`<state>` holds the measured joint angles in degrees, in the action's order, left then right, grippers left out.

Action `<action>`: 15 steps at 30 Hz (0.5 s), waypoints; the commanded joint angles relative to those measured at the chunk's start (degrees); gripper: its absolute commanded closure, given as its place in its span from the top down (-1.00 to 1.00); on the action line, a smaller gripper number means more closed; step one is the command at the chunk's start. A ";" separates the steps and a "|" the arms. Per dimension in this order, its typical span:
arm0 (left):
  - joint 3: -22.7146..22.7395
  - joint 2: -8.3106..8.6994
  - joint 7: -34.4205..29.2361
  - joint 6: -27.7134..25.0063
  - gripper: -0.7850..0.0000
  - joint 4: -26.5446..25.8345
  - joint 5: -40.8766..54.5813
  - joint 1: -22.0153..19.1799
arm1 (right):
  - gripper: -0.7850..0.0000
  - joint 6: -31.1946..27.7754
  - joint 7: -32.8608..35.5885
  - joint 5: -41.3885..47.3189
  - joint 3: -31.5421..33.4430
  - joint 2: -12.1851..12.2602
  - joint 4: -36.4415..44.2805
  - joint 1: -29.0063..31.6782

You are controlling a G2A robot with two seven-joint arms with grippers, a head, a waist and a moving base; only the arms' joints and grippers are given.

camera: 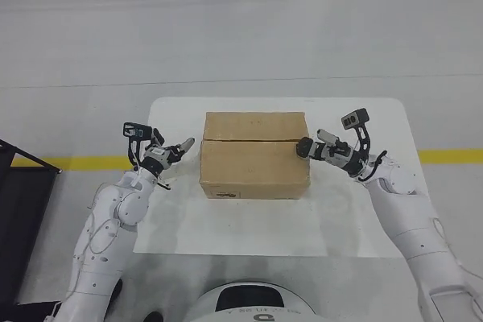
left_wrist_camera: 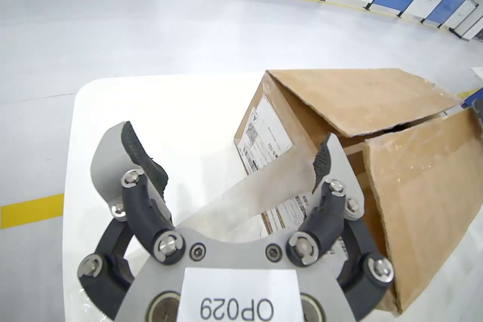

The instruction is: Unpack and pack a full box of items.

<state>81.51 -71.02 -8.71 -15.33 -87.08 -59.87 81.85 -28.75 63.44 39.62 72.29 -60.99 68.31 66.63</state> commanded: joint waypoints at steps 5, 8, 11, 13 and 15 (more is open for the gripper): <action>-0.60 0.09 0.75 -0.07 1.00 -0.78 -2.44 0.78 | 1.00 1.13 -4.20 -5.09 -1.89 -0.54 -1.87 -2.17; -0.60 0.09 0.75 -0.07 1.00 -0.78 -2.44 0.78 | 1.00 3.05 -6.60 -7.57 -2.73 -0.77 -3.16 -3.37; -0.60 0.09 0.75 -0.07 1.00 -0.78 -2.44 0.78 | 1.00 4.70 -8.14 -10.77 -3.30 -0.83 -4.03 -4.27; -0.60 0.09 0.75 -0.07 1.00 -0.78 -2.44 0.78 | 1.00 4.29 -8.17 -10.92 -2.99 -0.78 -4.02 -3.92; -0.60 0.09 0.75 -0.07 1.00 -0.78 -2.44 0.78 | 1.00 3.63 -7.59 -10.84 -2.09 -0.54 -3.36 -3.22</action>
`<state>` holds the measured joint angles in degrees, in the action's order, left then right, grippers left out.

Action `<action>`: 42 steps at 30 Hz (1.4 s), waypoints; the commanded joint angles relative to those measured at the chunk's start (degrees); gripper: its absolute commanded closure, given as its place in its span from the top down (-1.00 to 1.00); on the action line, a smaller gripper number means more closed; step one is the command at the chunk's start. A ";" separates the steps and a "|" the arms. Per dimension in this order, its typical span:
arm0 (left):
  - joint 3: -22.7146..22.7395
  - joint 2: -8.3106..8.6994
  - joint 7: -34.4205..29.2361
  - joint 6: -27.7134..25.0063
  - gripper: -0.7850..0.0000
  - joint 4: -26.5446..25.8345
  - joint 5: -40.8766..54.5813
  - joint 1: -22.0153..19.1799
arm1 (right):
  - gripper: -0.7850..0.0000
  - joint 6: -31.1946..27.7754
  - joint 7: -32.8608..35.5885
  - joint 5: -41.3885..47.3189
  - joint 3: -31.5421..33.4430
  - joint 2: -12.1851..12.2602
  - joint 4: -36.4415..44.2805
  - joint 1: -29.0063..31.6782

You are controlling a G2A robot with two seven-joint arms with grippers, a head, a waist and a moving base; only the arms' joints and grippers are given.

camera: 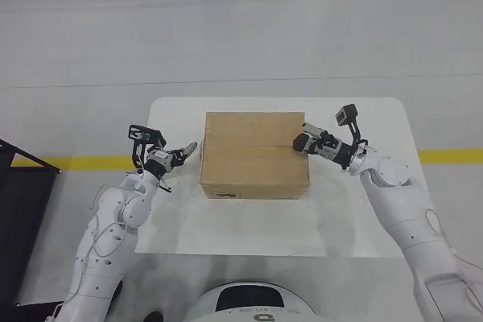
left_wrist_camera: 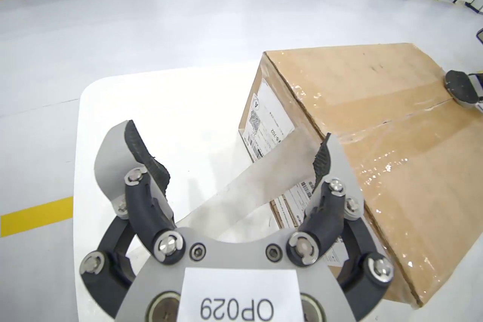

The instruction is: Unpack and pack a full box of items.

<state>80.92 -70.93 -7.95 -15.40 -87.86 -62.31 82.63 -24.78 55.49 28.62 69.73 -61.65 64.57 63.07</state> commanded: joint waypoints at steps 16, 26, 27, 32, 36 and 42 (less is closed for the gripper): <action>0.00 0.00 0.00 0.00 1.00 0.00 0.00 0.00 | 1.00 -0.58 0.68 0.40 0.84 0.22 0.74 0.71; -0.72 0.03 4.64 1.00 1.00 3.53 -2.36 3.43 | 1.00 -0.58 0.68 0.40 0.84 0.22 0.74 0.71; -1.05 0.01 5.22 1.35 1.00 3.88 -3.21 3.64 | 1.00 -0.58 0.68 0.40 0.84 0.22 0.74 0.71; -3.71 -0.18 6.61 1.01 1.00 5.09 -6.36 3.57 | 1.00 -0.58 0.68 0.40 0.84 0.22 0.74 0.71; -4.69 -0.29 7.32 1.68 1.00 5.38 -7.73 3.04 | 1.00 -0.58 0.68 0.40 0.84 0.22 0.74 0.71; -4.93 -0.41 8.01 2.37 1.00 4.85 -7.42 1.79 | 1.00 -0.58 0.68 0.40 0.84 0.22 0.74 0.71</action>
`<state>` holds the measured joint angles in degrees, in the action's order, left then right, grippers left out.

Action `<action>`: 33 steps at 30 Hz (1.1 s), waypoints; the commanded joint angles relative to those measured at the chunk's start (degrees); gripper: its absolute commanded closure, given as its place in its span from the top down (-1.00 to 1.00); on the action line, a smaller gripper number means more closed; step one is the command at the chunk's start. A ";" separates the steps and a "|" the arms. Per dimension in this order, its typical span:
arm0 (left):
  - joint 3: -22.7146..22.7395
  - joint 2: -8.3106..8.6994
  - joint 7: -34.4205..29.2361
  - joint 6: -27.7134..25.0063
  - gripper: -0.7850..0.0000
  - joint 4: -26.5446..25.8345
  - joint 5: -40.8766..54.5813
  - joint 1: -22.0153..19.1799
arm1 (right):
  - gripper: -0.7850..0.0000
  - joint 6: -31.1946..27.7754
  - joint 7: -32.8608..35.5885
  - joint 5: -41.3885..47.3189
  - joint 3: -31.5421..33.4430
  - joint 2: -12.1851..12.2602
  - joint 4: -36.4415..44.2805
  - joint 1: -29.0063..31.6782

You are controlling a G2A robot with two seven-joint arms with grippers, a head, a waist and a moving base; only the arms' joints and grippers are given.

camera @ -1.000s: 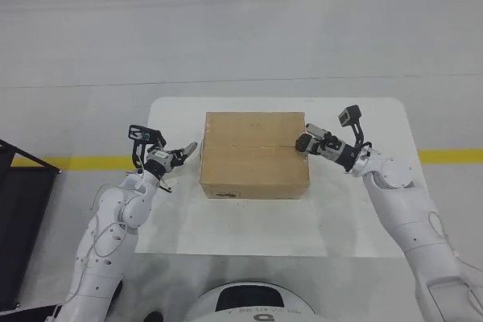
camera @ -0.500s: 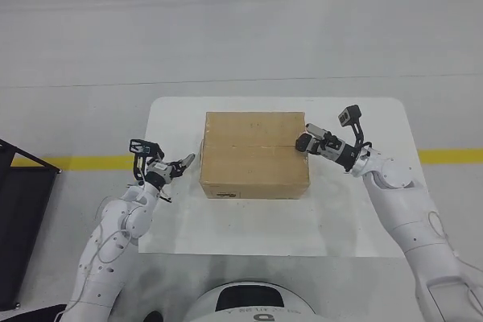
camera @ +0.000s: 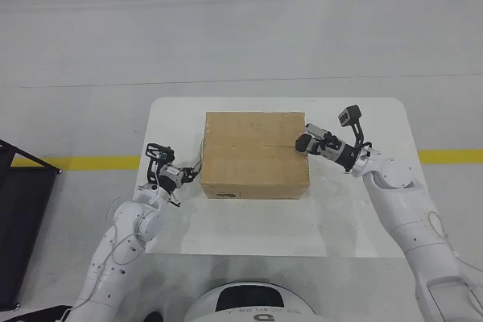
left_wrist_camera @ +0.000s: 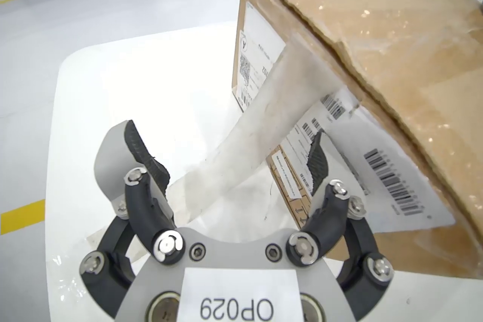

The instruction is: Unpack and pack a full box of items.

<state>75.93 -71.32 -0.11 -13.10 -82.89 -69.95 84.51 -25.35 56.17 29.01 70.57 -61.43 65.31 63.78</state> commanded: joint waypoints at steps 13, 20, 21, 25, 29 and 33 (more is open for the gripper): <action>-0.01 -0.22 -4.09 -0.02 1.00 -2.56 4.29 -2.90 | 1.00 0.00 0.00 0.00 0.00 0.00 0.00 0.00; -0.35 -0.37 -4.45 0.54 1.00 -0.16 5.21 -4.08 | 1.00 0.00 0.00 0.00 0.00 0.00 0.00 0.00; -0.34 -0.39 -4.44 0.68 1.00 0.15 5.37 -4.29 | 1.00 0.00 0.00 0.00 0.00 0.00 0.00 0.00; -0.16 -0.40 -4.49 1.08 1.00 1.02 5.55 -4.99 | 1.00 0.00 0.00 0.00 0.00 0.00 0.00 0.00; 0.53 -0.37 -4.16 1.89 1.00 1.17 5.86 -5.44 | 1.00 0.00 0.00 0.00 0.00 0.00 0.00 0.00; 1.56 -0.18 -3.28 3.00 1.00 -0.53 4.51 -5.12 | 1.00 0.00 0.00 0.00 0.00 0.00 0.00 0.00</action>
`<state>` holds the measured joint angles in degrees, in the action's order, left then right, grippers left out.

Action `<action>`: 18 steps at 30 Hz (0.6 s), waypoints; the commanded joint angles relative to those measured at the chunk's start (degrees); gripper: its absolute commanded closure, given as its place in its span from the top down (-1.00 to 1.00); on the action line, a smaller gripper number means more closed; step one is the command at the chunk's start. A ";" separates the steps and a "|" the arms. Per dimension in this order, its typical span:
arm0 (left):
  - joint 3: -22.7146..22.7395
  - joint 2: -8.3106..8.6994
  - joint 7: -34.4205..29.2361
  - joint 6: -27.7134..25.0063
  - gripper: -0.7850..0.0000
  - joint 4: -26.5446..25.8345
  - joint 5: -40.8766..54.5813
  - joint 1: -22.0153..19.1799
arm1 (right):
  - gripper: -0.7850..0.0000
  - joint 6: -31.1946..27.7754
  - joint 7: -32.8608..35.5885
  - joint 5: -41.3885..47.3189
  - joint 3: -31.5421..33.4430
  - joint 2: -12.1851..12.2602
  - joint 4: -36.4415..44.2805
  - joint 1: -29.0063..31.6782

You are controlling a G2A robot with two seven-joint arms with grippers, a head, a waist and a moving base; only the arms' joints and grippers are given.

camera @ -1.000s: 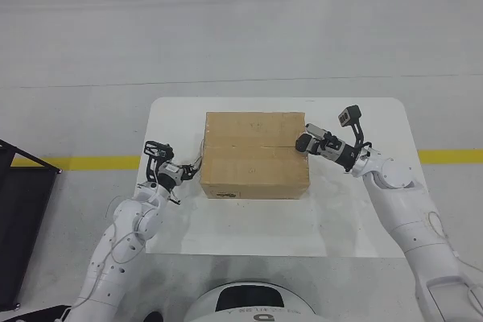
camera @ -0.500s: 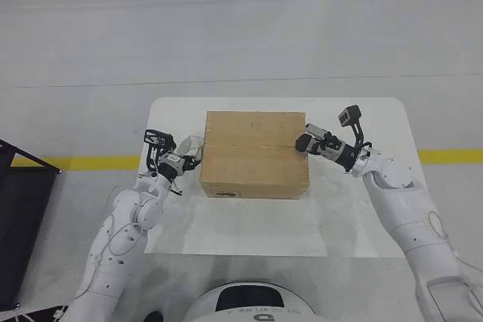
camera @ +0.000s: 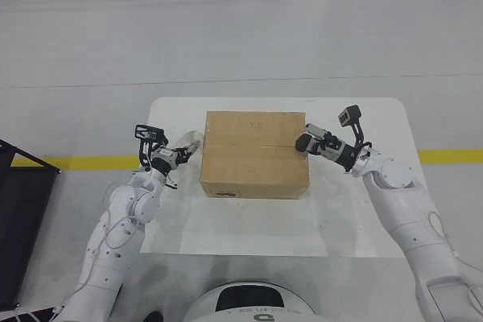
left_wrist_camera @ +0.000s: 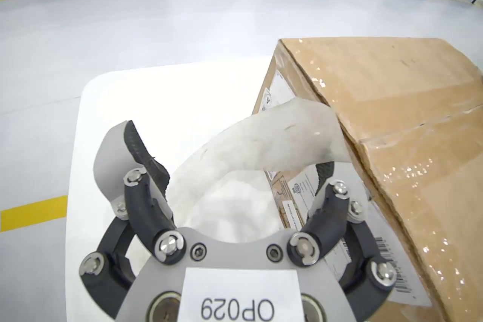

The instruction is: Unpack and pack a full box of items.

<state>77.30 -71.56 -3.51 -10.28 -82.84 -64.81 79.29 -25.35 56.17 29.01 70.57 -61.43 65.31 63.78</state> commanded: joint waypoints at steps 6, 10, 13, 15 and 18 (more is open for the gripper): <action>0.95 0.57 -1.79 0.15 1.00 -4.63 -5.98 0.12 | 1.00 0.00 0.00 0.00 0.00 0.00 0.00 0.00; 0.72 0.75 -4.27 -0.32 1.00 -8.63 -8.59 -0.67 | 1.00 0.00 0.00 0.00 0.00 0.00 0.00 0.00; -0.53 0.72 -6.15 -1.10 1.00 -11.77 -9.99 -1.54 | 1.00 0.00 0.00 0.00 0.00 0.00 0.00 0.00; -1.94 0.59 -7.74 -2.05 1.00 -13.80 -9.95 -2.21 | 1.00 0.00 0.00 0.00 0.00 0.00 0.00 0.00; -4.39 0.36 -9.82 -3.13 1.00 -16.52 -10.36 -3.03 | 1.00 0.00 0.00 0.00 0.00 0.00 0.00 0.00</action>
<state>73.77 -71.13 -12.78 -13.04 -98.54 -75.18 76.45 -25.35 56.17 29.01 70.57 -61.43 65.31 63.78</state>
